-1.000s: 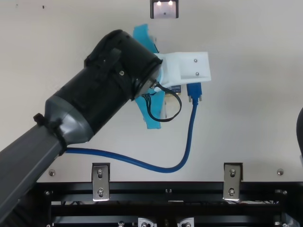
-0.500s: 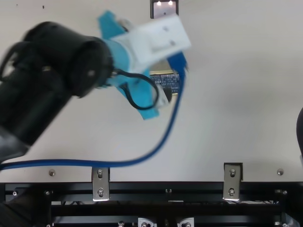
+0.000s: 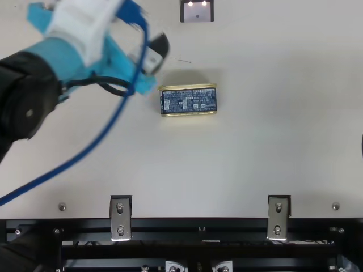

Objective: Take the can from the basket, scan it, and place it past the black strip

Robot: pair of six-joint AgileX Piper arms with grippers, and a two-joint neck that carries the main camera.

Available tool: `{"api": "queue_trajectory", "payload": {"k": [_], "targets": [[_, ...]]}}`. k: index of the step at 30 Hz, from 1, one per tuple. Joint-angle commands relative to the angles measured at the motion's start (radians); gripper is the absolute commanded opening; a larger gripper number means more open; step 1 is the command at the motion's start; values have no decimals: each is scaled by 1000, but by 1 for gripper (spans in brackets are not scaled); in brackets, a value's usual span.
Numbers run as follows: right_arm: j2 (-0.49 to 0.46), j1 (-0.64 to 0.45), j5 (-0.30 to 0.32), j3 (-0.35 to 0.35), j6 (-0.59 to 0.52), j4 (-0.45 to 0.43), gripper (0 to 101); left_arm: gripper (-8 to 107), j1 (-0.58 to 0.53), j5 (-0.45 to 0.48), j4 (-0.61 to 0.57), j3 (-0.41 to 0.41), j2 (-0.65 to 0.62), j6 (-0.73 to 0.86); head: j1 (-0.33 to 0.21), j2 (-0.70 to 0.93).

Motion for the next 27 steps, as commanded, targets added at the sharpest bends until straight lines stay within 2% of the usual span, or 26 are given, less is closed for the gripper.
{"api": "queue_trajectory", "payload": {"k": [1,13,25,26,27], "targets": [[54,10,-27,-24,-2,-11,101,90,25,-65,7,37,-20,-65,-2,-13],[301,103,-115,-148,-34,-32,101,90,170,-244,76,206,-121,-195,-2,-13],[540,180,-138,-262,-228,84,101,90,322,-418,207,408,-189,-283,-2,-13],[557,184,-136,-271,-250,98,101,90,306,-401,195,377,-186,-279,-2,-13],[574,187,-132,-280,-272,112,101,90,317,-411,203,394,-189,-283,-2,-13]]}}
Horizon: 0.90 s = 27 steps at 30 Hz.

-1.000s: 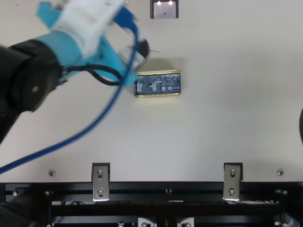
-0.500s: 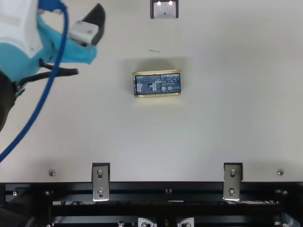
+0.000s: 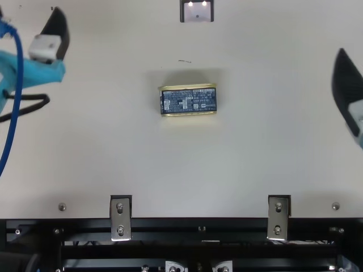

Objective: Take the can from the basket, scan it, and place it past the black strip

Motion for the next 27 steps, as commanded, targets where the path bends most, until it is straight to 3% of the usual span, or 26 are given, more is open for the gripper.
{"api": "queue_trajectory", "payload": {"k": [1,14,20,27], "targets": [[50,5,11,-20,-67,36,101,90,0,0,0,0,0,0,-2,-13],[219,68,127,-144,-348,198,101,90,0,-2,0,6,0,0,-2,-13],[283,135,193,-192,-414,206,101,90,0,-2,0,6,0,0,-2,-13],[366,267,234,-247,-410,162,101,90,0,-2,0,6,0,0,-2,-13]]}}
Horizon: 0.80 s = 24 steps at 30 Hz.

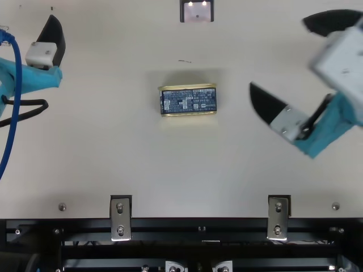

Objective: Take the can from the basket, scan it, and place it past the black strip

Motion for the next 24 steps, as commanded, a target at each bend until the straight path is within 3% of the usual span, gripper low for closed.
{"api": "queue_trajectory", "payload": {"k": [1,10,24], "targets": [[30,61,8,-17,12,-21,101,90,0,0,0,0,0,0,-2,-13],[153,229,60,-115,48,-100,101,90,0,0,0,0,0,0,-2,-13],[320,383,268,-335,51,-261,101,90,0,0,0,0,0,0,-2,-13]]}}
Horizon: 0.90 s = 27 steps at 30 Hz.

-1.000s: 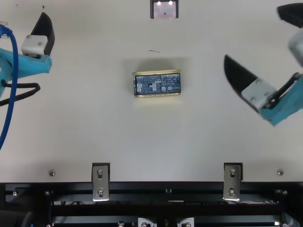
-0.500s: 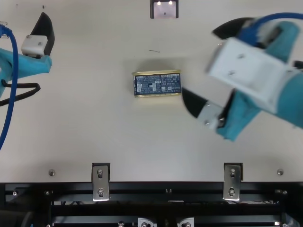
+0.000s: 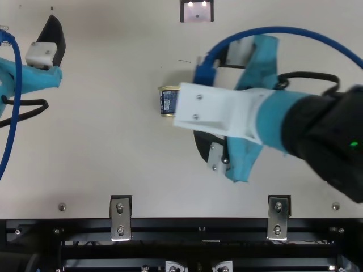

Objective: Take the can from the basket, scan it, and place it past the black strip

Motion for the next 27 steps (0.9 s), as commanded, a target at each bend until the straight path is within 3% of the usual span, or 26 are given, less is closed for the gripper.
{"api": "queue_trajectory", "payload": {"k": [1,17,27], "targets": [[22,11,38,-45,-5,-21,101,90,0,0,0,0,0,0,-2,-13],[166,64,238,-253,-42,-100,101,90,0,0,0,0,0,0,-2,-13],[227,79,288,-318,-51,-115,101,90,0,0,0,0,0,0,-2,-13]]}}
